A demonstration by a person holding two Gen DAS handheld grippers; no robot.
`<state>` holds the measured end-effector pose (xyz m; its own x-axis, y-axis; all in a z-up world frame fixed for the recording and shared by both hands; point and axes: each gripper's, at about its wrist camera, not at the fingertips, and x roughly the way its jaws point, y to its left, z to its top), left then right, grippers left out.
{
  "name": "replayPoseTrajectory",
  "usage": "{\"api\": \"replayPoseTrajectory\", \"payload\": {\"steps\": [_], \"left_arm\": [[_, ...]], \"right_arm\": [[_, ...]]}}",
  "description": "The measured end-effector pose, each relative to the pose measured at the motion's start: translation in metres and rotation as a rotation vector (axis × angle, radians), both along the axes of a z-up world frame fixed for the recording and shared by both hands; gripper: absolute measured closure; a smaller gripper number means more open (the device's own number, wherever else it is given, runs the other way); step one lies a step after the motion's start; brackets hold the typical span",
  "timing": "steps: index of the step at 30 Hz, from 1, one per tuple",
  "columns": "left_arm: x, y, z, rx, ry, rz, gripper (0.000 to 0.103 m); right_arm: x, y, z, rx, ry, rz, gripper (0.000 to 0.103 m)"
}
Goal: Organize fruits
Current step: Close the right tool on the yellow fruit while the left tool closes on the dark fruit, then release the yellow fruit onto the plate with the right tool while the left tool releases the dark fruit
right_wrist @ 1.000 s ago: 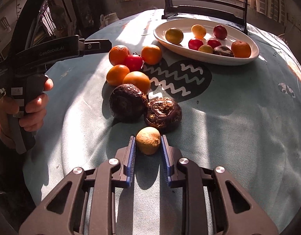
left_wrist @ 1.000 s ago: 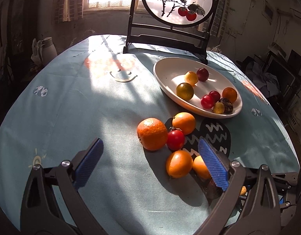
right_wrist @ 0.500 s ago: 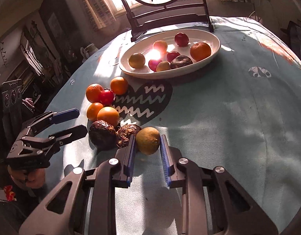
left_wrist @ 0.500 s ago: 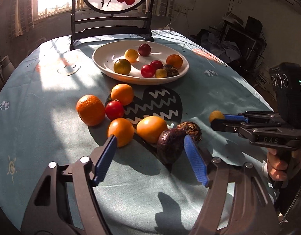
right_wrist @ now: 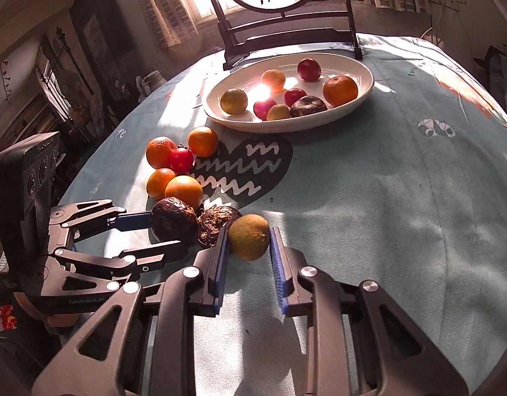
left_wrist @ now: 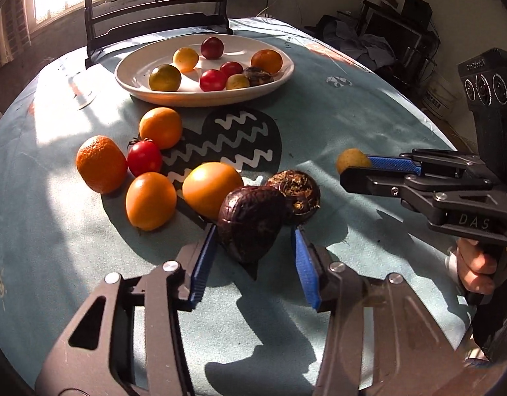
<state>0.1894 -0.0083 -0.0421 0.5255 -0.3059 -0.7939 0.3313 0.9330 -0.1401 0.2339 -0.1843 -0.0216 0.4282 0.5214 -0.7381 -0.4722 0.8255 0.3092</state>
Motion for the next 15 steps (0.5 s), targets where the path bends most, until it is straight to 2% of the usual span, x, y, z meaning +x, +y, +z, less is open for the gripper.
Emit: {"api": "replayPoseTrajectory", "payload": {"steps": [4, 15], "left_arm": [[0.0022, -0.0016, -0.0009, 0.006, -0.004, 0.016, 0.064], [-0.0034, 0.0032, 0.0065, -0.03, -0.039, 0.037, 0.065]], "right_arm": [[-0.0025, 0.0013, 0.001, -0.002, -0.01, 0.007, 0.078], [-0.0048, -0.0006, 0.0015, -0.001, -0.02, 0.004, 0.078]]}}
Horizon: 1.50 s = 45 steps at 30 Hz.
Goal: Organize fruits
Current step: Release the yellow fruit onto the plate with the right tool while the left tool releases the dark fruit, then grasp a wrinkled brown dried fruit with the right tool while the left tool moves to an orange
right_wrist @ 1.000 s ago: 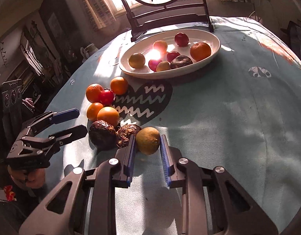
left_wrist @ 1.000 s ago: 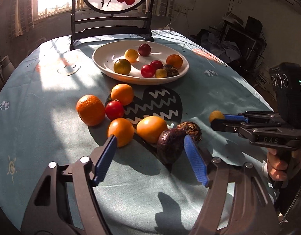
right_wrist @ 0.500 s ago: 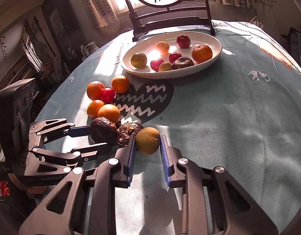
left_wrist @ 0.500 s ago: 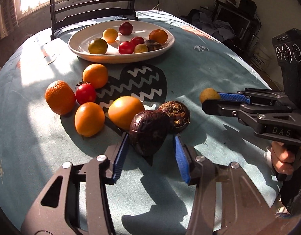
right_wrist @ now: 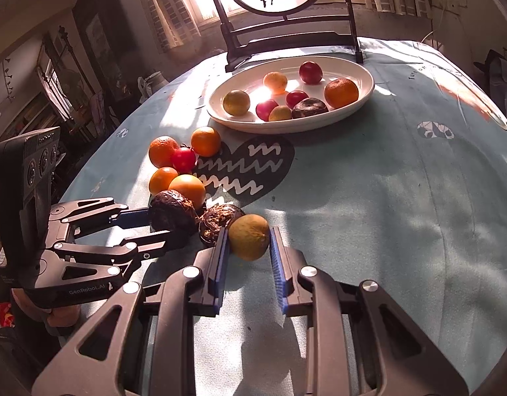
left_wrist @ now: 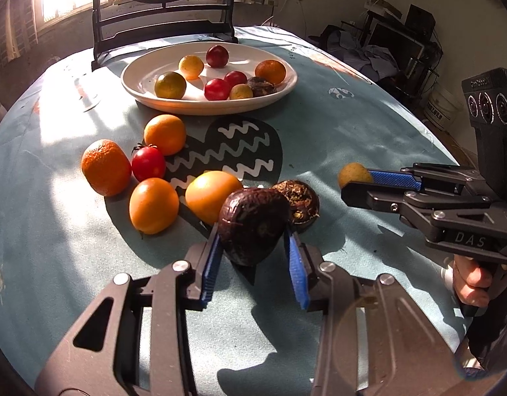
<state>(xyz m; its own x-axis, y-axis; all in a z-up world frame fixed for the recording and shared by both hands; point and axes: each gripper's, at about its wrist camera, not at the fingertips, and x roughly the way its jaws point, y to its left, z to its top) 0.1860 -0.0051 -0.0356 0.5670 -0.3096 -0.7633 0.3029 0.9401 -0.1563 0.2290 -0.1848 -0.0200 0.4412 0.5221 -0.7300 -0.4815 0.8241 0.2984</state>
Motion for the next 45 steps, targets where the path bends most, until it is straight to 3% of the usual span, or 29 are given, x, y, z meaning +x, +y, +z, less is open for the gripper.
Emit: {"api": "replayPoseTrajectory", "payload": {"steps": [7, 14, 19, 23, 24, 25, 26, 27, 28, 29, 32, 39, 45], "left_arm": [[0.017, 0.008, 0.022, -0.034, -0.031, 0.015, 0.065], [0.081, 0.006, 0.05, 0.033, -0.101, 0.08, 0.065], [0.128, 0.01, 0.055, 0.042, -0.101, 0.113, 0.065], [0.161, 0.014, 0.052, 0.073, -0.094, 0.153, 0.065], [0.166, 0.015, 0.05, 0.079, -0.081, 0.161, 0.064], [0.167, 0.017, 0.048, 0.082, -0.079, 0.179, 0.054], [0.164, 0.019, 0.05, 0.086, -0.091, 0.195, 0.04], [0.159, 0.022, 0.053, 0.091, -0.117, 0.214, 0.017], [0.151, 0.025, 0.059, 0.096, -0.156, 0.236, 0.012], [0.144, 0.026, 0.063, 0.1, -0.186, 0.247, 0.012], [0.127, 0.033, 0.07, 0.099, -0.216, 0.251, 0.006], [0.085, 0.047, 0.059, 0.17, -0.29, 0.328, 0.003], [0.068, 0.058, 0.049, 0.18, -0.246, 0.353, 0.002]], "right_arm": [[0.012, 0.003, 0.016, 0.014, -0.083, -0.029, 0.078], [0.084, 0.013, 0.035, 0.032, -0.199, -0.14, 0.078], [0.135, 0.015, 0.021, 0.033, -0.168, -0.199, 0.078], [0.152, 0.019, 0.012, 0.018, -0.154, -0.194, 0.078], [0.152, 0.02, 0.011, 0.007, -0.155, -0.196, 0.078], [0.15, 0.019, 0.011, -0.001, -0.157, -0.204, 0.077], [0.148, 0.017, 0.013, 0.001, -0.158, -0.209, 0.071], [0.144, 0.016, 0.015, 0.007, -0.157, -0.21, 0.067], [0.14, 0.014, 0.019, 0.015, -0.16, -0.213, 0.052], [0.134, 0.012, 0.024, 0.025, -0.174, -0.223, 0.043], [0.116, 0.012, 0.035, 0.03, -0.223, -0.225, 0.043], [0.083, 0.021, 0.034, -0.009, -0.228, -0.173, 0.043], [0.062, 0.026, 0.028, -0.056, -0.24, -0.14, 0.043]]}}
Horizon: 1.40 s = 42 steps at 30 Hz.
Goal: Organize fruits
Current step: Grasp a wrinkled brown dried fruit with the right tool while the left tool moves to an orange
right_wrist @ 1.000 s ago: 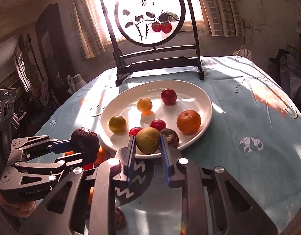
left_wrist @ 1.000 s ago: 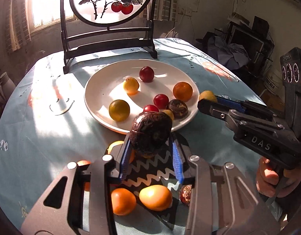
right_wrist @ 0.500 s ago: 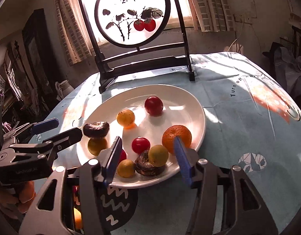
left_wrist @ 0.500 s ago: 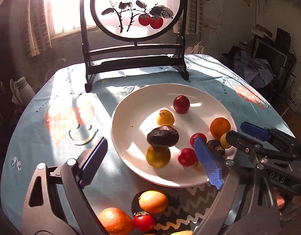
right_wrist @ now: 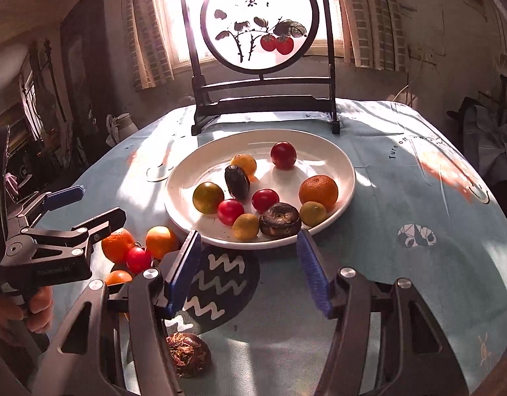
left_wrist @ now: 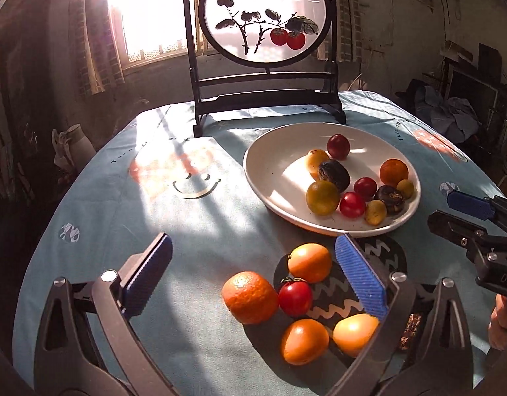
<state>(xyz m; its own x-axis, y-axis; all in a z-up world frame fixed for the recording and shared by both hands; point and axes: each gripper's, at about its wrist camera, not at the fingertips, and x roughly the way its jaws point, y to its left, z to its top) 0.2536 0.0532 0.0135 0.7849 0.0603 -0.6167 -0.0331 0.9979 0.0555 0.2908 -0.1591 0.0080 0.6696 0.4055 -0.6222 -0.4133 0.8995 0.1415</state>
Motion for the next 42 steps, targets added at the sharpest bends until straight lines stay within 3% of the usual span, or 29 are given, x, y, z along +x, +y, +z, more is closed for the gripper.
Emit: {"api": "replayPoseTrajectory", "payload": {"steps": [6, 10, 14, 22, 27, 30, 34, 36, 39, 42], "left_arm": [[-0.012, 0.018, -0.001, -0.03, 0.008, 0.053, 0.002], [-0.012, 0.032, -0.005, -0.073, 0.036, 0.092, 0.002], [-0.015, 0.04, -0.005, -0.117, 0.042, 0.101, 0.002], [-0.018, 0.039, -0.003, -0.1, 0.036, 0.105, 0.002], [-0.019, 0.039, -0.003, -0.102, 0.035, 0.109, 0.002], [-0.02, 0.04, -0.003, -0.103, 0.033, 0.11, 0.002], [-0.021, 0.038, -0.004, -0.101, 0.039, 0.102, 0.002], [-0.022, 0.035, -0.004, -0.11, 0.041, 0.071, 0.002], [-0.024, 0.018, -0.007, -0.135, 0.073, -0.067, 0.003], [-0.032, -0.016, -0.011, -0.076, 0.082, -0.228, 0.008]], "right_arm": [[-0.009, 0.003, -0.011, -0.054, 0.101, 0.045, 0.043], [-0.02, 0.011, -0.025, -0.072, 0.189, 0.135, 0.043], [-0.039, 0.028, -0.028, -0.174, 0.137, 0.228, 0.043], [-0.062, 0.048, -0.04, -0.307, 0.096, 0.324, 0.043], [-0.06, 0.048, -0.048, -0.33, 0.117, 0.325, 0.045], [-0.059, 0.048, -0.05, -0.318, 0.139, 0.343, 0.059], [-0.057, 0.046, -0.049, -0.297, 0.137, 0.332, 0.06], [-0.051, 0.037, -0.042, -0.243, 0.139, 0.294, 0.06], [-0.039, 0.02, -0.031, -0.171, 0.133, 0.198, 0.06], [-0.027, 0.004, -0.027, -0.114, 0.163, 0.124, 0.06]]}}
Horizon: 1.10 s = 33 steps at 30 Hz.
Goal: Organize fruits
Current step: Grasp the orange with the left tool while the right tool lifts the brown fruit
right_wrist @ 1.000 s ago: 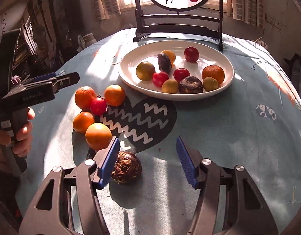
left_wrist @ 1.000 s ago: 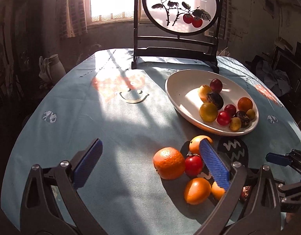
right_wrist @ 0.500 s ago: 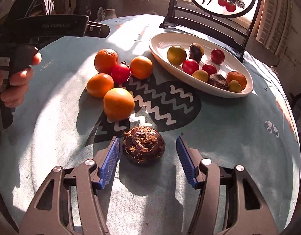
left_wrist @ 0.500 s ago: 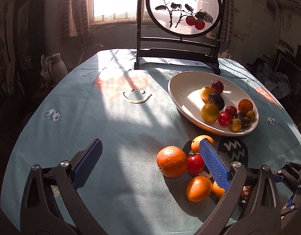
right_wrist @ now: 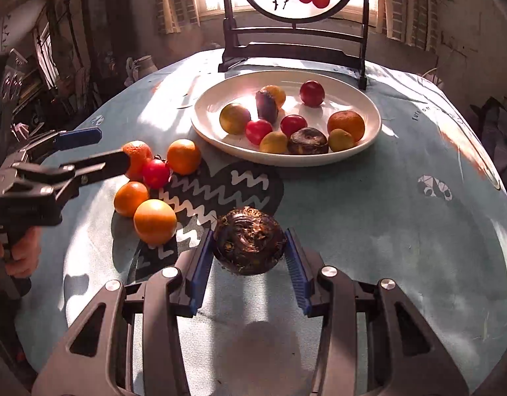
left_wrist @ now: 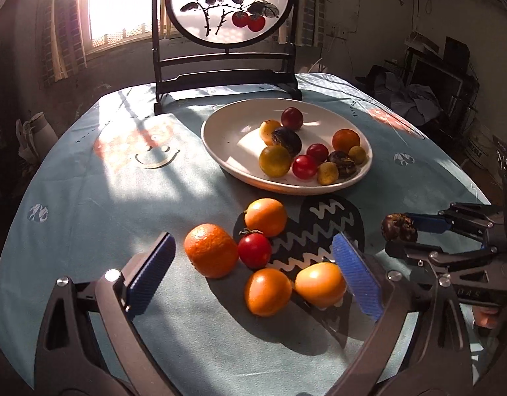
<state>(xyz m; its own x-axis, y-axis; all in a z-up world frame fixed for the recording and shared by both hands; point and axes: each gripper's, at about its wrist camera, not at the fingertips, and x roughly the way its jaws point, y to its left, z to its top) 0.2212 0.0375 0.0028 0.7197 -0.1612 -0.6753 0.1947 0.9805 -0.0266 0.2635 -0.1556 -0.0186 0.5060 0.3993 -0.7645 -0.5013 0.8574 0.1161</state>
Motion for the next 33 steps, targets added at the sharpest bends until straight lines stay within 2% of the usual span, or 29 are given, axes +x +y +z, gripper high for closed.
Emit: {"api": "replayPoseTrajectory", "payload": {"steps": [3, 4, 5, 7, 11, 14, 26, 29, 33], "left_arm": [[-0.011, -0.031, -0.007, 0.044, 0.014, -0.155, 0.023], [-0.013, -0.038, -0.011, 0.06, 0.022, -0.188, 0.031], [-0.014, -0.045, -0.014, 0.078, 0.033, -0.211, 0.034], [-0.014, -0.052, -0.022, 0.107, 0.055, -0.227, 0.044], [-0.008, -0.05, -0.03, 0.122, 0.076, -0.203, 0.045], [-0.006, -0.05, -0.032, 0.111, 0.085, -0.209, 0.055], [-0.004, -0.072, -0.044, 0.29, 0.03, -0.187, 0.057], [-0.004, -0.072, -0.044, 0.297, 0.02, -0.17, 0.062], [-0.003, -0.068, -0.041, 0.245, 0.035, -0.168, 0.062]], "right_arm": [[0.008, -0.011, 0.0, 0.046, 0.047, -0.039, 0.06], [0.009, -0.014, 0.001, 0.052, 0.051, -0.048, 0.06], [0.009, -0.015, 0.002, 0.053, 0.048, -0.054, 0.06], [0.007, -0.016, 0.004, 0.051, 0.039, -0.055, 0.06], [0.006, -0.015, 0.005, 0.056, 0.036, -0.047, 0.06], [0.006, -0.016, 0.005, 0.057, 0.034, -0.049, 0.06], [0.008, -0.017, 0.004, 0.054, 0.039, -0.065, 0.06], [0.008, -0.018, 0.005, 0.06, 0.038, -0.064, 0.06], [0.007, -0.018, 0.006, 0.063, 0.034, -0.065, 0.06]]}}
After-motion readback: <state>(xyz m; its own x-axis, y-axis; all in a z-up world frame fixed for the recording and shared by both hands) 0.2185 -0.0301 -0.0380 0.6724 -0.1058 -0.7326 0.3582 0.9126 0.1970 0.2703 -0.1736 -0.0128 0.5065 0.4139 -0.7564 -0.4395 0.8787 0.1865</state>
